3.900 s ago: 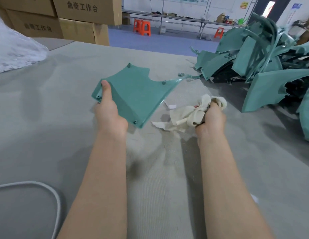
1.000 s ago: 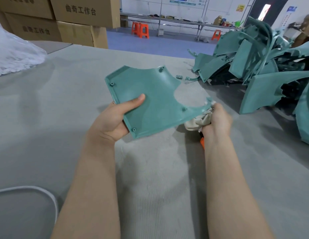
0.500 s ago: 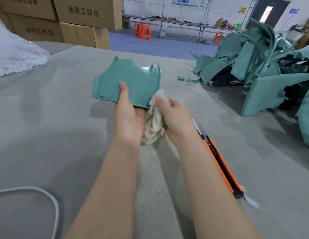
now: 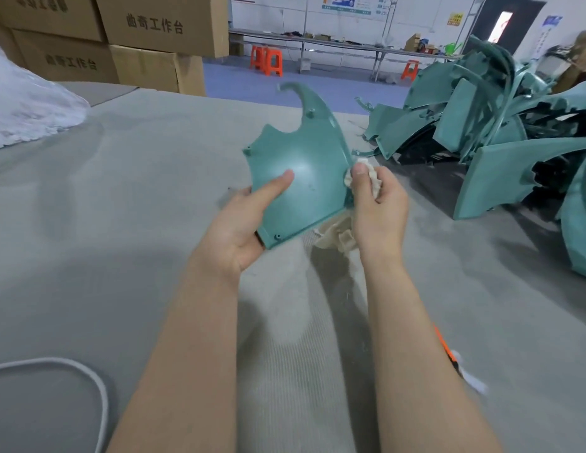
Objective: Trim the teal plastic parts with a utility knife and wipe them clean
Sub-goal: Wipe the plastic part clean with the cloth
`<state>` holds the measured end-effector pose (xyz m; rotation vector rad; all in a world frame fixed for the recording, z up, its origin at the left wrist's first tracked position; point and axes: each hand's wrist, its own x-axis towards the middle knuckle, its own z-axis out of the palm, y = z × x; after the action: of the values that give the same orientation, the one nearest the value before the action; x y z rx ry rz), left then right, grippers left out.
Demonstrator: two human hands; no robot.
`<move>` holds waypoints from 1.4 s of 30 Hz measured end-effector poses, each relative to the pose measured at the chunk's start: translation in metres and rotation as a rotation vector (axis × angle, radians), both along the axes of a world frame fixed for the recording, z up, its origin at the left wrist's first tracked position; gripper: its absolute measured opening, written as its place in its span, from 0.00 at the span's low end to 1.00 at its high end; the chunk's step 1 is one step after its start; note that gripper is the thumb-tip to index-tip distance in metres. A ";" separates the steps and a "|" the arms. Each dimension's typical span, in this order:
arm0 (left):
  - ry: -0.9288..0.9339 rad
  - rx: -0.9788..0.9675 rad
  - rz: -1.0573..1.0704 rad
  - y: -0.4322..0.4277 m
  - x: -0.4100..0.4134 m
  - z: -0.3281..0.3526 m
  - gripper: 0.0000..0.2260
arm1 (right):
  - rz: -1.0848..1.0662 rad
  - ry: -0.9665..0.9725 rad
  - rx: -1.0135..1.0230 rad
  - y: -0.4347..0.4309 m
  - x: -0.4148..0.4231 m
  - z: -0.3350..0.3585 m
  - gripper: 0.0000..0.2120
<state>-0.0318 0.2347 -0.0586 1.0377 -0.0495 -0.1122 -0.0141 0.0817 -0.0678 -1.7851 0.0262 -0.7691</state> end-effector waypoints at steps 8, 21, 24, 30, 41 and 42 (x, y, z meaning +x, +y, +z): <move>-0.111 0.029 0.518 -0.024 0.011 -0.001 0.05 | 0.124 0.370 0.626 0.020 0.000 0.007 0.24; -0.128 0.073 0.502 -0.032 0.013 -0.004 0.08 | 0.207 0.331 0.232 0.063 -0.009 -0.009 0.17; -0.208 0.235 0.482 -0.031 0.012 0.000 0.09 | 0.148 0.292 0.285 0.065 -0.007 -0.010 0.13; -0.366 0.543 0.484 -0.033 0.005 0.011 0.08 | 0.111 0.180 0.418 0.063 -0.006 -0.012 0.16; -0.542 1.156 0.249 -0.054 -0.013 0.014 0.10 | 0.010 0.226 0.904 0.019 0.001 -0.007 0.16; -0.536 1.178 0.222 -0.056 -0.015 0.014 0.10 | 0.012 0.234 0.957 0.014 0.001 -0.007 0.15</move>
<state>-0.0473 0.1789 -0.0450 2.2180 -0.3874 0.3953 -0.0126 0.0961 -0.0748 -0.9415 0.4621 -0.4102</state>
